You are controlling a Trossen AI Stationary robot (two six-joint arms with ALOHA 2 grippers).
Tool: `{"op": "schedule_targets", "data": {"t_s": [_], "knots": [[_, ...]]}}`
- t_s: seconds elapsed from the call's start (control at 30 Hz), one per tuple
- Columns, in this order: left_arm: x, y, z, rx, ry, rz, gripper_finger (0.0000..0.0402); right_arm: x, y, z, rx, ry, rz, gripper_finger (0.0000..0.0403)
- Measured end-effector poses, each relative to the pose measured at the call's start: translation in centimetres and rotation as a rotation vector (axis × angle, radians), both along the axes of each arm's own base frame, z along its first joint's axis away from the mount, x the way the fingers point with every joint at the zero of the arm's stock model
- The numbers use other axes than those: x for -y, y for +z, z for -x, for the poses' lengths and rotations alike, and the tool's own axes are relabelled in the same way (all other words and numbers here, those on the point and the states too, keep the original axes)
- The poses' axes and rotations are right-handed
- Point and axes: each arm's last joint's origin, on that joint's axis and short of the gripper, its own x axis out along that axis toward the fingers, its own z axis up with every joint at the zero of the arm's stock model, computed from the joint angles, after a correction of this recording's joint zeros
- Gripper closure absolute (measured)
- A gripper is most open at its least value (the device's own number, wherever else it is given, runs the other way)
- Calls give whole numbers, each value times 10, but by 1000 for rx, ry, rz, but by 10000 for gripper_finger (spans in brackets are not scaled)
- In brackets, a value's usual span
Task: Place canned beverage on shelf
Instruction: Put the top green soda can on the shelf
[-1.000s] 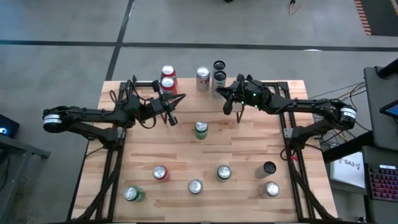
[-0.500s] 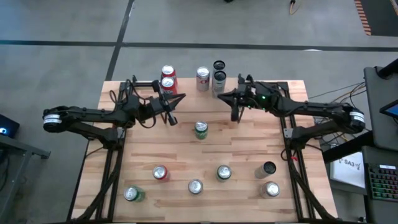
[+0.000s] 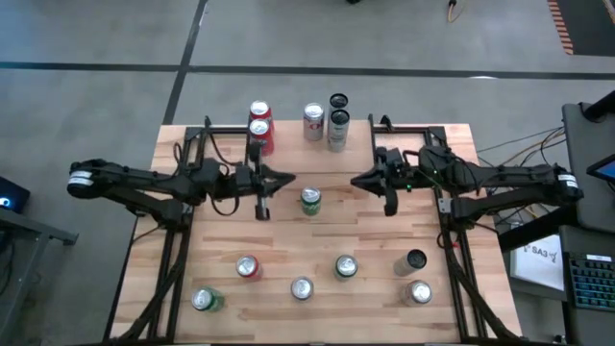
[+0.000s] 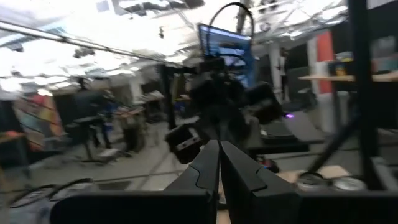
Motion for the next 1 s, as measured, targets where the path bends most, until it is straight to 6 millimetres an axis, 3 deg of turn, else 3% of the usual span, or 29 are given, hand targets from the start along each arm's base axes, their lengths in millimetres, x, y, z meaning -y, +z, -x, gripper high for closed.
{"op": "schedule_targets", "data": {"t_s": [0.2,0.4,0.6,0.73,0.9,1.0], "knots": [[2,17,-5,-141,-9,14,402,-14,-4,1,-55,52,-110,390],[7,31,-7,-226,-31,62,402,-21,-5,-8,-233,34,-147,390],[10,18,-4,-368,-44,184,402,-13,-15,-16,-721,-294,-38,390],[9,8,-3,-457,-33,218,402,-12,-18,-24,-964,-346,6,390],[9,2,-2,-498,-18,244,402,-12,-32,-39,-1102,-320,61,390],[7,2,-1,-484,78,245,402,-12,-41,-50,-1121,-309,80,390]]}}
